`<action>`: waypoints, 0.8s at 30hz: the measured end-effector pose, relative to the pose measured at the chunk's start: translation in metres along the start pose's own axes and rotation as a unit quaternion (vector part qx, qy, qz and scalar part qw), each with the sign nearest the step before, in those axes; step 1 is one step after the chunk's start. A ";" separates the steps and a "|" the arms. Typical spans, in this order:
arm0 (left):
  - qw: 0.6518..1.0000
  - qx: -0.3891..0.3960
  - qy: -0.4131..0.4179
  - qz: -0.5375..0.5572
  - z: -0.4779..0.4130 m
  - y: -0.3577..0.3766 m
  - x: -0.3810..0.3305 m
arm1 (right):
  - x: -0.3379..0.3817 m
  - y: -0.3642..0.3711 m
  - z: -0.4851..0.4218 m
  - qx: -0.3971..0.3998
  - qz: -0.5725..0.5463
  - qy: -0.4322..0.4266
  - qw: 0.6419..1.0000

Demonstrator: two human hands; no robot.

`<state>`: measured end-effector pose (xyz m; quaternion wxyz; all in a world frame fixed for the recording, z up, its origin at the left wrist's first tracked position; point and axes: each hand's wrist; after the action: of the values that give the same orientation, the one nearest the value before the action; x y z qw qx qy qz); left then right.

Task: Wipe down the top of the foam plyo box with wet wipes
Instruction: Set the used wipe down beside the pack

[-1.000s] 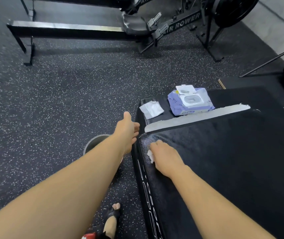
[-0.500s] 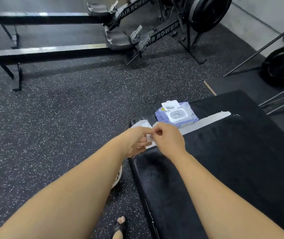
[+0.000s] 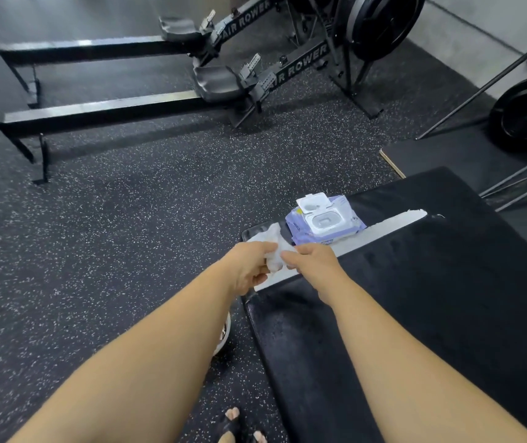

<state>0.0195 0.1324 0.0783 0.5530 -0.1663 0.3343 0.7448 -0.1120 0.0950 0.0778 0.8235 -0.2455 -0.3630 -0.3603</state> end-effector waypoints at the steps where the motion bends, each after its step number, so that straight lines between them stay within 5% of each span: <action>1: 1.000 -0.003 0.003 0.003 0.000 -0.001 0.001 | 0.000 0.002 -0.002 -0.005 0.003 -0.004 1.000; 9: 0.992 -0.118 0.043 -0.002 -0.008 -0.012 -0.008 | 0.005 0.013 -0.021 -0.076 -0.005 -0.002 0.997; 12: 0.997 -0.072 0.037 0.013 -0.014 -0.025 -0.012 | 0.001 0.016 -0.031 -0.092 -0.050 0.012 0.994; 15: 0.997 0.008 -0.001 -0.082 -0.023 -0.037 -0.008 | -0.006 0.026 -0.041 -0.065 -0.084 0.026 0.994; 21: 0.973 -0.015 0.037 -0.226 -0.060 -0.063 0.002 | -0.022 0.042 -0.074 -0.035 -0.222 0.045 0.973; 24: 0.938 -0.056 0.070 -0.334 -0.082 -0.074 0.009 | -0.035 0.045 -0.088 -0.049 -0.145 0.057 0.987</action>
<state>0.0757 0.0949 -0.0101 0.7351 -0.3507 0.2547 0.5212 -0.0567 0.0782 -0.0100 0.7688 -0.2096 -0.3289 -0.5068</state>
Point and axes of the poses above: each hand's wrist, its own z-axis away from the middle knuckle, its own y-axis out of the palm, x = y × z, and after that the axes turned 15 degrees about x, right-handed
